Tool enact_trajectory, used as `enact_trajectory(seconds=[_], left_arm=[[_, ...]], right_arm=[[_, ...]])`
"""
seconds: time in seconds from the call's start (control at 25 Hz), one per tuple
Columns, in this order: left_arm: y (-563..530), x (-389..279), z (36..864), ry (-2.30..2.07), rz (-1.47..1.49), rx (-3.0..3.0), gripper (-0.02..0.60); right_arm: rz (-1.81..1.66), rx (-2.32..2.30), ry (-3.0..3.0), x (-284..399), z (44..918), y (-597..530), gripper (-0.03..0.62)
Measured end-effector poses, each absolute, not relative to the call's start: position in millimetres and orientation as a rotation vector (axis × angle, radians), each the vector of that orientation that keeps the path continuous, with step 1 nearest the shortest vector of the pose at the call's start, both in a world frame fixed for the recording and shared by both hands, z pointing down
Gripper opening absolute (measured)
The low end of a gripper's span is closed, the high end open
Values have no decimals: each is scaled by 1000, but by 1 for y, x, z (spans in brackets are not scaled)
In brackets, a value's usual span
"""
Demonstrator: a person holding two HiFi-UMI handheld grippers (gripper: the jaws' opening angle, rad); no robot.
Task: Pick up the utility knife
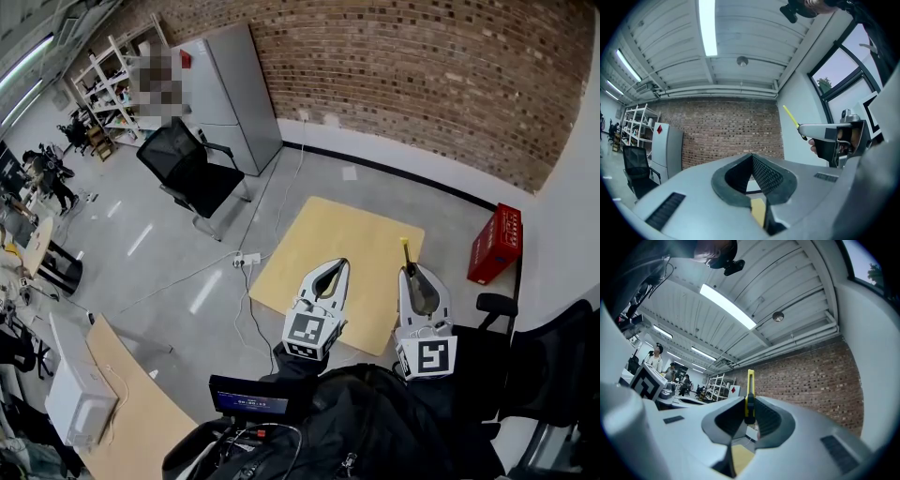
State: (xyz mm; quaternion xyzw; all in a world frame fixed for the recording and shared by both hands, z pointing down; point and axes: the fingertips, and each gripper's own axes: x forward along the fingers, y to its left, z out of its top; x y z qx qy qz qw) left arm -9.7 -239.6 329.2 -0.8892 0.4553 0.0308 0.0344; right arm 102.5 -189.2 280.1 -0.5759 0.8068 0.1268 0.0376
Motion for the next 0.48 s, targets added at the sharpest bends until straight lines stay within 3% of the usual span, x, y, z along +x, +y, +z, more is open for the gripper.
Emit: enact_trajectory(seconds=[0.48], left_arm=[[-243,-11,338,1416,84,-2748,2]], right_arm=[[367,-1767,2486,102,286,-192,67]])
